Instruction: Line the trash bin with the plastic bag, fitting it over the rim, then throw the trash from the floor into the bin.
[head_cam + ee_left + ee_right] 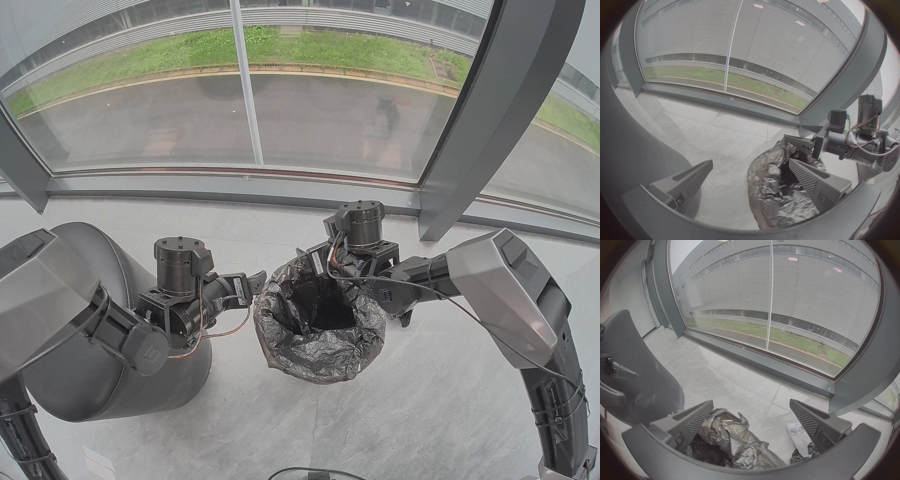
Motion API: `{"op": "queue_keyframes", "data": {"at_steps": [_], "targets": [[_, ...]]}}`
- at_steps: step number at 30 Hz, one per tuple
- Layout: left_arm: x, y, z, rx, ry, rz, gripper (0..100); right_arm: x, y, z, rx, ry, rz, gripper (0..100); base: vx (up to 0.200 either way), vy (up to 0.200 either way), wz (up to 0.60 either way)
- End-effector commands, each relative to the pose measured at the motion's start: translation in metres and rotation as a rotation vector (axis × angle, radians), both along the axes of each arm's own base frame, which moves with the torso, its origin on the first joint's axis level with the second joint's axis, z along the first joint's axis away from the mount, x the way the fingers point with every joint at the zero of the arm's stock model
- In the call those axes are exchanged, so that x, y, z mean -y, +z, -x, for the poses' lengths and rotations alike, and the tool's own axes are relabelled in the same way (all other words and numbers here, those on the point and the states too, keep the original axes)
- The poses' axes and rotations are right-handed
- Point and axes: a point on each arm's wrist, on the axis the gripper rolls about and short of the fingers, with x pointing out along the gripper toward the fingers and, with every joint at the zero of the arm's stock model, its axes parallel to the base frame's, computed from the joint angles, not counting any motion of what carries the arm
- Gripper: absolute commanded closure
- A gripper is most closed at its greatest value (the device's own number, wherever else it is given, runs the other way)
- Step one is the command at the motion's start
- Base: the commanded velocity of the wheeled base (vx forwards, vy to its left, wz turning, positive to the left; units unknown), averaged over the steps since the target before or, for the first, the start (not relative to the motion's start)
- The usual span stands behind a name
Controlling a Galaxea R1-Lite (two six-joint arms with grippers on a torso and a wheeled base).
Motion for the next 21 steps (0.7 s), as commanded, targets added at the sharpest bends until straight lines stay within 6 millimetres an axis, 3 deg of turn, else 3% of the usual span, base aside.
{"op": "queue_keyframes", "data": {"at_steps": [1,3,4,10,15,21], "targets": [[0.001,0.036,0.037,0.046,-0.04,0.089,0,0.022,0.044,0.016,0.026,-0.028,-0.037,0,0.0,0.0,0.0],[0.004,0.037,0.046,0.042,-0.057,0.089,0,0.027,0.048,0.027,0.006,-0.028,-0.038,0,0.0,0.0,0.0],[0.008,0.032,0.054,0.02,-0.081,0.08,0,0.032,0.046,0.042,-0.033,-0.026,-0.038,0,0.0,0.0,0.0],[0.018,0.001,0.064,-0.075,-0.118,0.029,0,0.049,0.008,0.076,-0.177,-0.03,-0.006,0,0.0,0.0,0.0],[0.02,-0.017,0.061,-0.081,-0.119,0.023,0,0.062,-0.017,0.075,-0.148,-0.052,-0.032,0,0.0,0.0,0.0],[0.02,-0.022,0.061,-0.051,-0.122,0.032,0,0.073,-0.018,0.059,-0.126,-0.089,-0.045,0,0.0,0.0,0.0]]}}
